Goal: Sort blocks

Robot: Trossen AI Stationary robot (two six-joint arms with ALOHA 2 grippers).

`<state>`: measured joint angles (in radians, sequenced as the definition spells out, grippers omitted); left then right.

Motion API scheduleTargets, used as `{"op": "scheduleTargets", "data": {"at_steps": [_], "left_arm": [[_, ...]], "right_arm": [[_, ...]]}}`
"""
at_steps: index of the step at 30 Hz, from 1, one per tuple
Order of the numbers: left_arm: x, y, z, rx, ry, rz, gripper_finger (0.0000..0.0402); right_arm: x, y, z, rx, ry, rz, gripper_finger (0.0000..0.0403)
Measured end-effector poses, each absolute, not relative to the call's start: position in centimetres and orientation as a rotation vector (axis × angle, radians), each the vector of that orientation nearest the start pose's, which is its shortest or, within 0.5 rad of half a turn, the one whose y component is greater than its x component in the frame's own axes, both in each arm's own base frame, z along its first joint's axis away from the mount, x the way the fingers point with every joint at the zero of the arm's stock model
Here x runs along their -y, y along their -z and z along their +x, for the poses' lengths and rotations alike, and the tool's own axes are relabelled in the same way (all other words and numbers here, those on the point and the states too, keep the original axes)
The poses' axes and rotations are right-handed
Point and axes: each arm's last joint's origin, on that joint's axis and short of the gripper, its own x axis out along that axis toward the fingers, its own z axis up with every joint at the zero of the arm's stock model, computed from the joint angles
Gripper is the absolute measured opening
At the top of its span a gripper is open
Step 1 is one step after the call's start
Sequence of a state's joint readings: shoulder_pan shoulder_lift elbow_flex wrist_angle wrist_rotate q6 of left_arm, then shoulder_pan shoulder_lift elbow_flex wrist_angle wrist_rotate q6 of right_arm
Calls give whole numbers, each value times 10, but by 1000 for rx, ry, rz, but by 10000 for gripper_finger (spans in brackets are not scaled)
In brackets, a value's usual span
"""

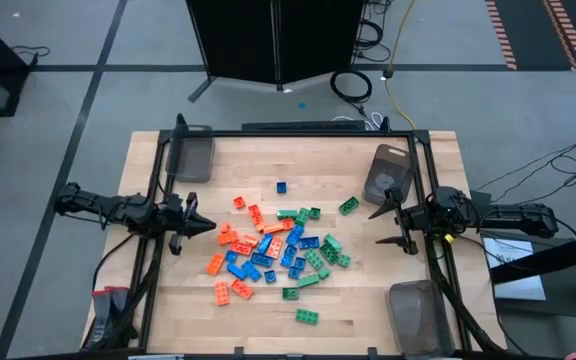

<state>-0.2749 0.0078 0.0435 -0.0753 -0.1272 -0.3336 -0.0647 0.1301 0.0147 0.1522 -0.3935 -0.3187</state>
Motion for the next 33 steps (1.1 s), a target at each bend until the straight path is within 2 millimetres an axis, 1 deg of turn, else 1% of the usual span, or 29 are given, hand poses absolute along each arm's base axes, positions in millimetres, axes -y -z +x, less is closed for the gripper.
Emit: {"op": "scheduleTargets", "data": {"at_steps": [14,16,18,21,23,27,29,30,33], "left_arm": [[22,-170,93,-63,140,-325,23],[22,-170,93,-63,140,-325,23],[22,-170,93,-63,140,-325,23],[22,-170,93,-63,140,-325,23],[22,-171,93,-63,141,-325,23],[22,-170,93,-64,140,-325,23],[22,-170,93,-63,140,-325,23],[22,-170,93,-63,139,-317,23],[20,-172,93,-32,66,-191,23]], "right_arm": [[-4,-173,103,89,-317,-324,315],[-4,-173,103,87,-318,-287,315],[-4,-173,103,70,-322,-178,315],[-4,-173,104,32,-321,55,315],[-3,-173,104,3,-296,263,315],[-2,-173,104,-53,-253,755,315],[-2,-173,104,-79,-249,953,315],[-2,-173,104,-86,-246,1018,315],[0,-173,104,-61,-188,1097,315]]}}
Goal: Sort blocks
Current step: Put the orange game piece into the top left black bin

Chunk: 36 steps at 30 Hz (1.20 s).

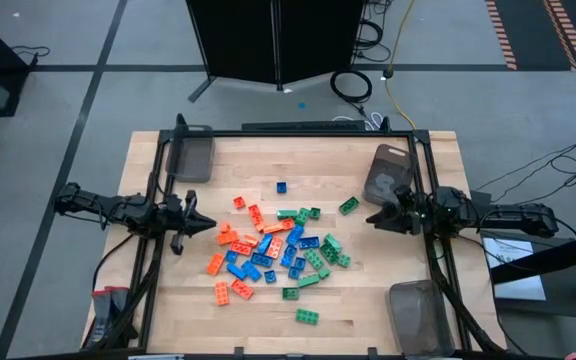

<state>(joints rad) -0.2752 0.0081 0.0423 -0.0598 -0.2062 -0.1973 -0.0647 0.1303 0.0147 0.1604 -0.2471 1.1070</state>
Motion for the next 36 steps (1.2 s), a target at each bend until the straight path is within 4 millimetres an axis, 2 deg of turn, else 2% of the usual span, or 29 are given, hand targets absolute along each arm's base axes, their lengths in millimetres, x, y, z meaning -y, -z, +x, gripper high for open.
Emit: {"op": "scheduleTargets", "data": {"at_steps": [3,14,16,20,23,31,34,36], "left_arm": [[19,-177,93,50,24,-193,23],[13,-228,77,592,33,-348,23],[10,-236,71,684,-5,-331,23],[4,-245,61,803,-199,-253,23],[-1,-246,58,822,-313,-332,23],[-2,-248,56,835,-335,-457,23],[-2,-265,54,838,-257,-493,23],[1,-281,57,730,-202,-427,23]], "right_arm": [[3,-173,105,-11,-98,1129,315],[13,-177,104,235,210,1137,315],[14,-179,103,283,238,1130,315],[15,-186,101,368,233,1103,315],[16,-191,101,404,226,1058,315],[16,-191,100,403,228,1028,315],[15,-191,100,403,228,1019,315],[15,-191,100,402,229,1014,315]]}}
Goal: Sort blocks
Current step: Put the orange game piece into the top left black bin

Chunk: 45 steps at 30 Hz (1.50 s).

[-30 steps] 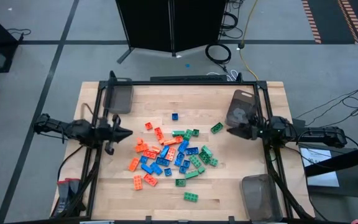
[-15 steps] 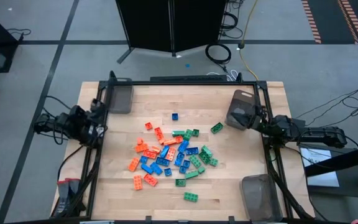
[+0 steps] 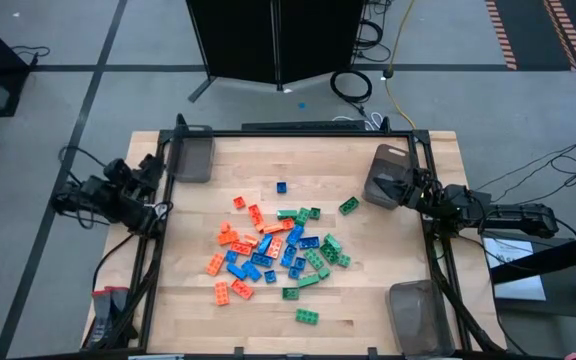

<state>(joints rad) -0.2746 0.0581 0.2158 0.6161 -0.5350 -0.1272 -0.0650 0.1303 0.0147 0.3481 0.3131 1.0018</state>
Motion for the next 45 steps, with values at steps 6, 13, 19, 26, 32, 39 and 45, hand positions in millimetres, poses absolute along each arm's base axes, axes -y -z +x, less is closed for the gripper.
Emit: {"op": "scheduleTargets", "data": {"at_steps": [6,13,19,26,32,39,45], "left_arm": [[4,-350,83,389,-374,-321,23],[15,-380,129,-247,-496,-26,23],[26,-375,161,-604,-342,-11,23],[39,-368,184,-693,-76,-67,23],[42,-367,185,-721,-33,-262,23],[28,-369,172,-650,-386,-101,23],[18,-351,177,-876,-387,7,26]], "right_arm": [[15,-192,100,404,227,959,315],[12,-194,101,359,99,972,315],[11,-197,101,353,63,958,315],[12,-244,95,443,118,670,315],[11,-317,89,438,170,393,315],[12,-385,110,116,235,194,315],[14,-400,141,-145,255,142,315]]}}
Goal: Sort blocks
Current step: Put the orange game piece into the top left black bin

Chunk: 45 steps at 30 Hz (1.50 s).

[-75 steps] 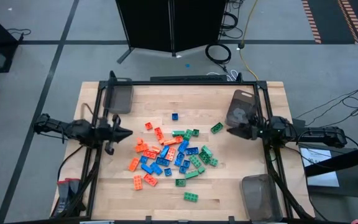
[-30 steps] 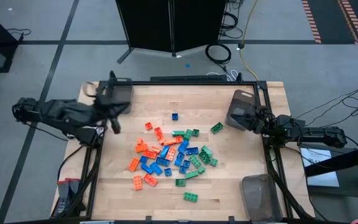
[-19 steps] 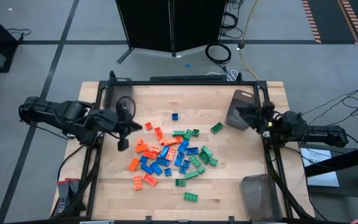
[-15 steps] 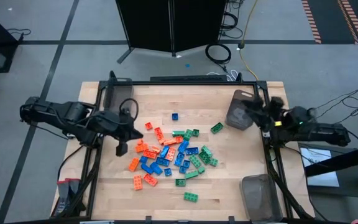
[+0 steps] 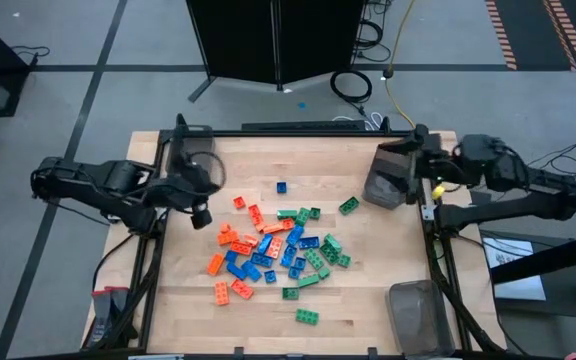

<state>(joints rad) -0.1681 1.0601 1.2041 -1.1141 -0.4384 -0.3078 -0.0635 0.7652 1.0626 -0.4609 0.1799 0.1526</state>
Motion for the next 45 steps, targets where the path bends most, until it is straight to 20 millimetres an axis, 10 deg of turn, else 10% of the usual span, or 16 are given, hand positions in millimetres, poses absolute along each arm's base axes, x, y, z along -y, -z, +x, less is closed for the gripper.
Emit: {"op": "scheduleTargets", "data": {"at_steps": [8,23,34,45], "left_arm": [[19,-327,202,-1092,-211,-118,85],[12,-310,223,-1101,-496,-21,124],[-41,-280,245,-1302,-478,-183,253],[-68,-207,232,-1335,-487,-369,325]], "right_arm": [[16,-374,173,-423,267,101,315],[18,-347,204,-612,281,102,315],[18,-348,205,-591,289,129,315],[18,-348,205,-588,296,155,315]]}}
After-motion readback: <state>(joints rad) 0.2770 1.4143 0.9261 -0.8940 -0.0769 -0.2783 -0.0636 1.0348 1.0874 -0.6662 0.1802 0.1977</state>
